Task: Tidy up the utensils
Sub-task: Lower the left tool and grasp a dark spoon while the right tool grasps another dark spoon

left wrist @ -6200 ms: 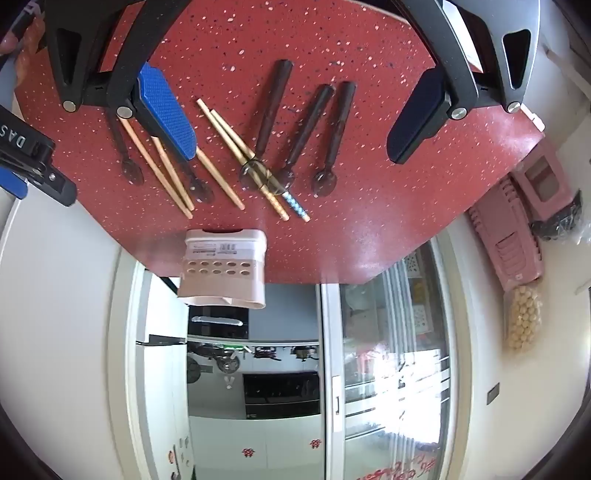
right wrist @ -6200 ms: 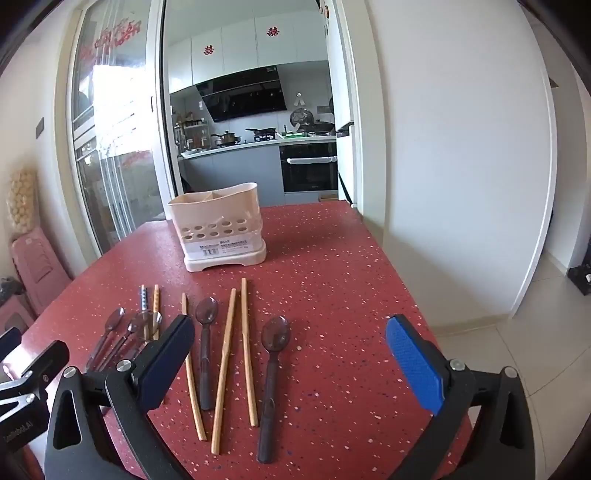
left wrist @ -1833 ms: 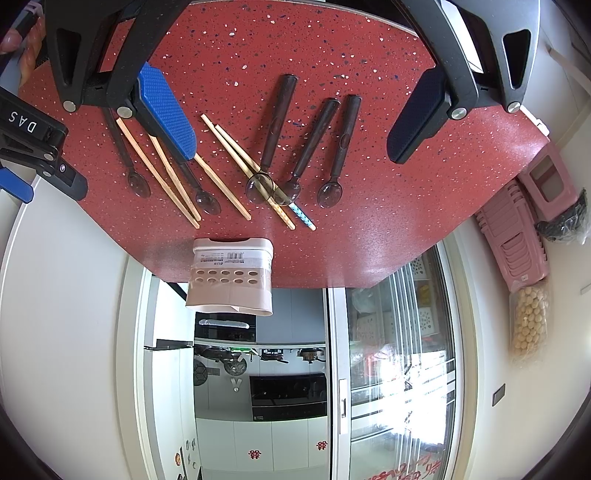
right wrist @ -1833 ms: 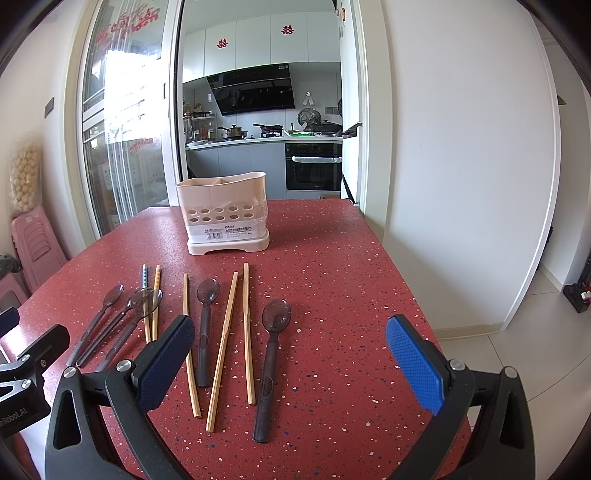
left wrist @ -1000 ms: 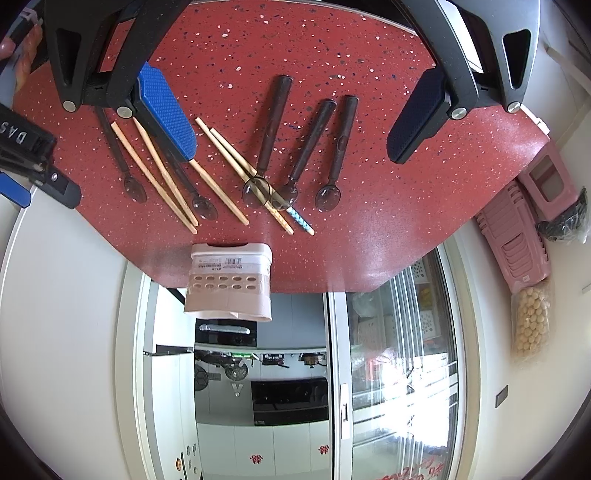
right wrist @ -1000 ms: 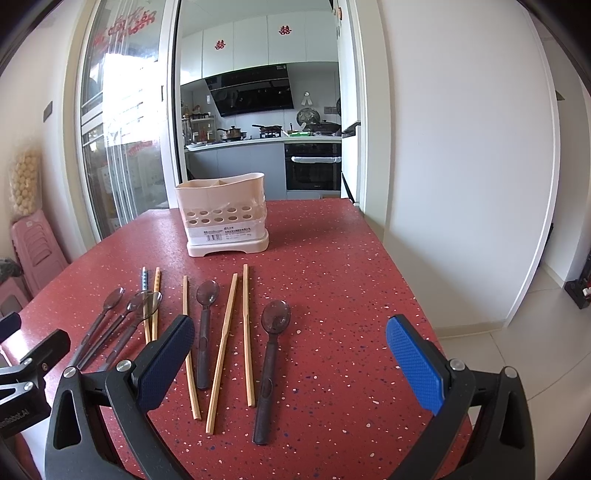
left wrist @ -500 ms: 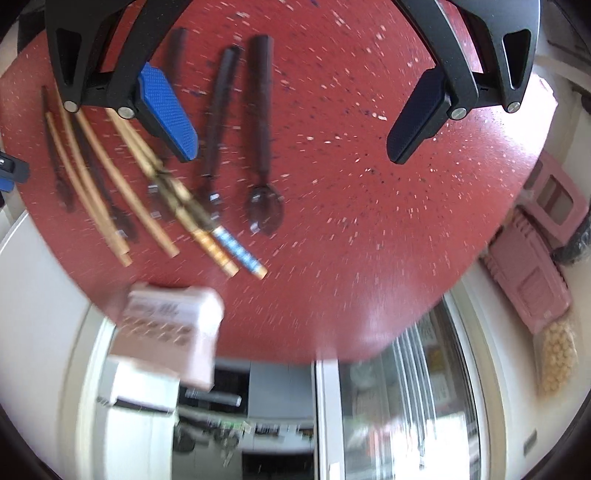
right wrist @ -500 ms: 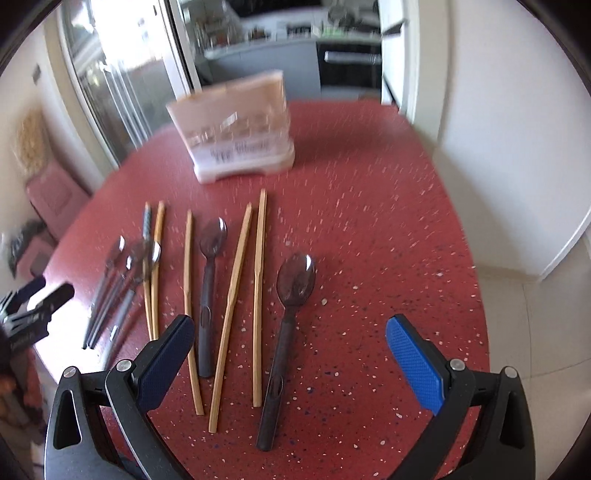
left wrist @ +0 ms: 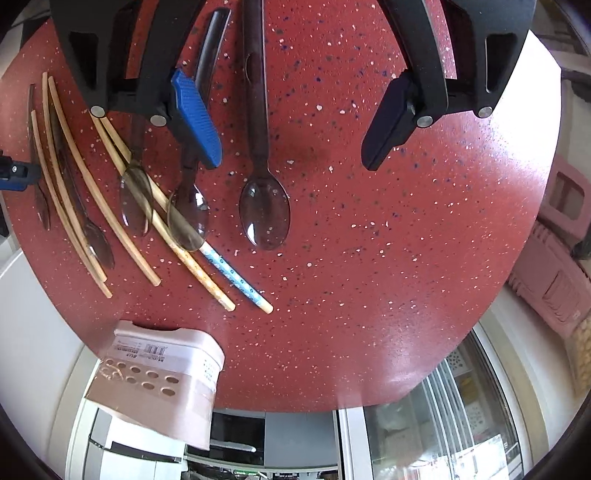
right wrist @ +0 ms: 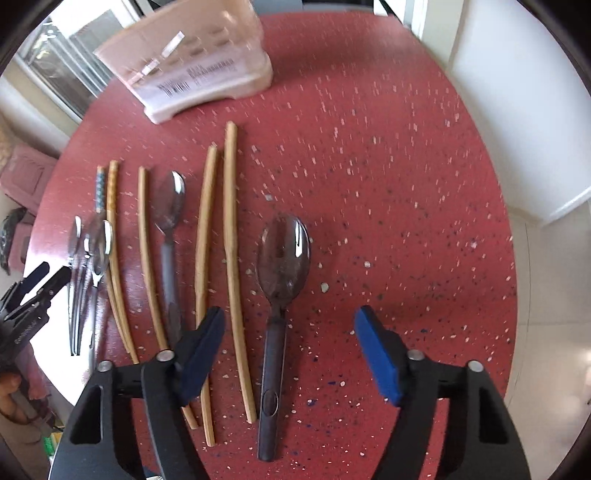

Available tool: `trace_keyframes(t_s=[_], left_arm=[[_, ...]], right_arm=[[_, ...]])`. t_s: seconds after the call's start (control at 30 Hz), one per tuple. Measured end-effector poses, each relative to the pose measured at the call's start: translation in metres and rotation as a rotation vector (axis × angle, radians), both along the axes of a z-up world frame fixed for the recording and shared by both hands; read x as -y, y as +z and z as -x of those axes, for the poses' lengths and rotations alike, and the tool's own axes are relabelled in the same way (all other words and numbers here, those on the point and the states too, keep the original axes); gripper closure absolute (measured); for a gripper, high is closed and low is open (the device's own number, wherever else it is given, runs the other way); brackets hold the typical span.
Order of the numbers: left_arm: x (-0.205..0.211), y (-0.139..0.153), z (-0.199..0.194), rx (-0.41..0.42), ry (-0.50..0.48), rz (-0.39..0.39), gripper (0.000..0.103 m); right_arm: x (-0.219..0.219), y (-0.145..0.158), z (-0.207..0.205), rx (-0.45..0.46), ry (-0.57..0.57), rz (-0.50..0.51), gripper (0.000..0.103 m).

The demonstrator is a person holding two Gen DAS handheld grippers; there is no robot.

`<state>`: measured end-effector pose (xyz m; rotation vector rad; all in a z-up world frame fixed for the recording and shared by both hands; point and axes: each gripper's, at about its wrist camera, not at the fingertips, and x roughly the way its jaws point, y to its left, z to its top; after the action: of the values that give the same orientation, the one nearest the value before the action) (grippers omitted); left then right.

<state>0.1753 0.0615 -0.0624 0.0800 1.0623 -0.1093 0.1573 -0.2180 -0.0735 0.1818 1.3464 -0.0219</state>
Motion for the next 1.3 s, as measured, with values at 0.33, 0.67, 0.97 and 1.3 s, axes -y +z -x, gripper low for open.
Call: trace_keyframes(t_s=[0.33, 0.67, 0.97, 1.3], left_arm=[[0.008, -0.011, -0.013, -0.050, -0.012, -0.054, 0.000], [0.035, -0.009, -0.017, -0.087, -0.127, -0.030, 0.062], [0.025, 0.016, -0.004, -0.004, -0.079, 0.067, 0.062], [0.036, 0.048, 0.006, 0.075, -0.107, 0.134, 0.062]], right_arm=[[-0.026, -0.006, -0.015, -0.047, 0.091, 0.079, 0.048], [-0.016, -0.002, -0.018, -0.058, 0.139, 0.045, 0.096], [0.037, 0.008, -0.025, -0.007, 0.166, -0.155, 0.096], [0.074, -0.009, -0.027, -0.069, 0.130, -0.281, 0.095]])
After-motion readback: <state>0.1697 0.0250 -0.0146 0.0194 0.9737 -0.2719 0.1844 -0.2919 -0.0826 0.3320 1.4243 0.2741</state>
